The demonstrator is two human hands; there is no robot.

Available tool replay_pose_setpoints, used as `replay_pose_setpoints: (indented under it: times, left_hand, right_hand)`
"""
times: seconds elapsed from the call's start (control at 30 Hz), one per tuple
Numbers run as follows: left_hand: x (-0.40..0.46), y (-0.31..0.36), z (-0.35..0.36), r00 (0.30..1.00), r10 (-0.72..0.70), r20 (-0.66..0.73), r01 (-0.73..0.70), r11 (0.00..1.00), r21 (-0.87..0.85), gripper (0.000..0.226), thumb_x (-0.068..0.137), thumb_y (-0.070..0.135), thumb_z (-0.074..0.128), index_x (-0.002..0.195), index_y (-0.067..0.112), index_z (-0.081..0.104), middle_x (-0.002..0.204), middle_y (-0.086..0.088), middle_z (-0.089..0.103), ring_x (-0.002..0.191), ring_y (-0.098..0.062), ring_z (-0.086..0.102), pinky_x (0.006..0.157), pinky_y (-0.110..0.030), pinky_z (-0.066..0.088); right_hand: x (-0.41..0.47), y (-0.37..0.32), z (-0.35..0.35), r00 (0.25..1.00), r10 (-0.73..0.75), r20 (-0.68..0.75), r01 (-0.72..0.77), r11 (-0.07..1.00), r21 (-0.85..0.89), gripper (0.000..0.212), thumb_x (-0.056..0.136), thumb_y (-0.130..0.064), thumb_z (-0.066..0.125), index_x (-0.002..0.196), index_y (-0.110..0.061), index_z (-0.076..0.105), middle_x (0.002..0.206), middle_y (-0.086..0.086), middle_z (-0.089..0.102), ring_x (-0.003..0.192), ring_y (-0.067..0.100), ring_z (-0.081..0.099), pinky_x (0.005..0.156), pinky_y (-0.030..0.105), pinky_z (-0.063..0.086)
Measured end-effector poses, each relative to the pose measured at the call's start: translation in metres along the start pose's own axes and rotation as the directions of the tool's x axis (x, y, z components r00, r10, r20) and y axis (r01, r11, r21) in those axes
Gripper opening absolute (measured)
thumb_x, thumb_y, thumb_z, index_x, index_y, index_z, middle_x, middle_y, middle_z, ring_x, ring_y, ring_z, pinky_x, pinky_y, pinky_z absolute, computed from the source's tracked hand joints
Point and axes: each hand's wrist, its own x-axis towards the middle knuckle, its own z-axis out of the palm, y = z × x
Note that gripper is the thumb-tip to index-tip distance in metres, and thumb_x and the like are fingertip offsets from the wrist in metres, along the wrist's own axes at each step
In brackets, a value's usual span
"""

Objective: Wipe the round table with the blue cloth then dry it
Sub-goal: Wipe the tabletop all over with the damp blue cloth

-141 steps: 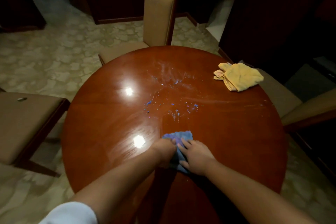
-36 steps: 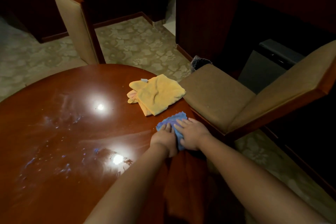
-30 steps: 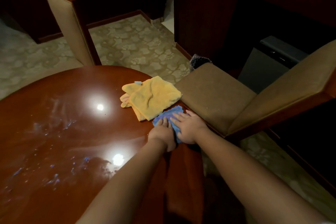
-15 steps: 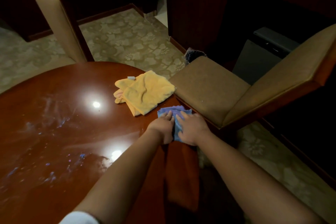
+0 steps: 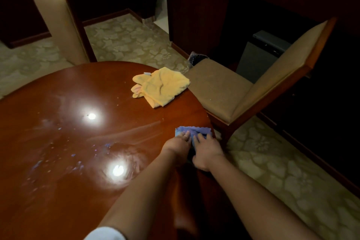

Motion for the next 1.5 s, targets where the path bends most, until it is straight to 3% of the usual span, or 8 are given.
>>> replay_pose_setpoints:
  times: [0.13,0.27,0.43,0.67,0.8,1.13,1.33,1.5]
  left_hand:
    - [-0.033,-0.008,0.025,1.000,0.005,-0.001,-0.005,1.000,0.000,0.068,0.100,0.024,0.041,0.152,0.008,-0.001,0.159,-0.011,-0.009,0.147,-0.025,0.005,0.114,-0.037,0.027]
    - [-0.064,-0.018,0.051,1.000,-0.014,0.008,0.014,1.000,-0.021,0.073,0.099,0.025,0.046,0.152,0.010,-0.002,0.159,-0.009,-0.009,0.147,-0.024,0.005,0.114,-0.038,0.029]
    - [-0.084,-0.018,0.065,1.000,-0.026,0.001,0.026,0.998,-0.060,0.075,0.098,0.026,0.047,0.152,0.010,-0.003,0.159,-0.010,-0.010,0.147,-0.024,0.001,0.116,-0.038,0.024]
    - [-0.070,-0.022,0.053,0.999,-0.035,-0.028,0.031,0.991,-0.130,0.073,0.099,0.034,0.045,0.152,0.012,-0.001,0.159,-0.008,-0.009,0.147,-0.023,0.003,0.115,-0.036,0.021]
    - [-0.037,-0.029,0.037,0.995,-0.095,-0.036,0.085,0.971,-0.223,0.078,0.096,0.041,0.048,0.153,0.014,0.002,0.160,-0.007,-0.004,0.147,-0.024,0.006,0.114,-0.039,0.024]
    - [0.057,-0.037,-0.029,0.982,-0.186,-0.042,0.166,0.943,-0.289,0.081,0.095,0.040,0.050,0.153,0.010,0.002,0.159,-0.013,-0.003,0.147,-0.026,0.002,0.118,-0.038,0.016]
    - [0.088,-0.033,-0.054,0.983,-0.178,-0.042,0.161,0.952,-0.260,0.081,0.096,0.036,0.048,0.152,0.006,-0.002,0.159,-0.016,-0.007,0.147,-0.029,-0.002,0.117,-0.034,0.009]
    - [0.093,-0.031,-0.058,0.990,-0.134,-0.038,0.122,0.968,-0.221,0.082,0.094,0.034,0.050,0.152,0.006,-0.001,0.158,-0.017,-0.006,0.147,-0.030,-0.001,0.118,-0.034,0.009]
  right_hand:
    - [-0.021,-0.039,0.011,1.000,0.010,-0.008,-0.009,0.996,0.086,0.069,0.094,-0.036,0.045,0.149,-0.009,0.015,0.150,0.010,0.022,0.136,0.037,0.022,0.098,0.040,0.040]
    - [-0.041,-0.074,0.017,1.000,-0.018,0.002,0.018,0.998,0.058,0.068,0.097,-0.037,0.040,0.151,-0.009,0.011,0.153,0.009,0.017,0.139,0.038,0.016,0.099,0.038,0.039]
    - [-0.052,-0.092,0.026,1.000,-0.012,0.028,0.011,0.999,0.032,0.070,0.097,-0.037,0.039,0.152,-0.010,0.005,0.157,0.008,0.010,0.140,0.038,0.014,0.105,0.045,0.035]
    - [-0.024,-0.069,0.019,0.996,-0.067,0.054,0.067,0.998,-0.003,0.076,0.096,-0.038,0.040,0.153,-0.012,-0.004,0.161,0.005,-0.005,0.146,0.033,-0.001,0.117,0.049,0.012]
    - [0.013,-0.040,0.007,0.993,-0.117,0.028,0.118,0.992,-0.044,0.080,0.095,-0.044,0.043,0.153,-0.013,-0.002,0.161,0.003,-0.005,0.147,0.028,-0.003,0.118,0.045,0.010]
    - [0.097,0.032,-0.029,0.989,-0.140,-0.047,0.139,0.990,-0.026,0.070,0.096,-0.029,0.037,0.153,-0.014,-0.002,0.161,0.003,-0.006,0.147,0.027,-0.008,0.118,0.044,0.010]
    - [0.112,0.062,-0.039,0.992,-0.097,-0.077,0.106,0.988,0.115,0.071,0.097,-0.030,0.039,0.153,-0.016,-0.001,0.160,0.001,-0.008,0.146,0.027,-0.005,0.117,0.042,0.017]
    - [0.103,0.065,-0.026,0.994,-0.058,-0.095,0.088,0.934,0.346,0.072,0.097,-0.027,0.041,0.153,-0.013,-0.002,0.159,0.006,-0.011,0.141,0.033,0.017,0.111,0.038,0.026]
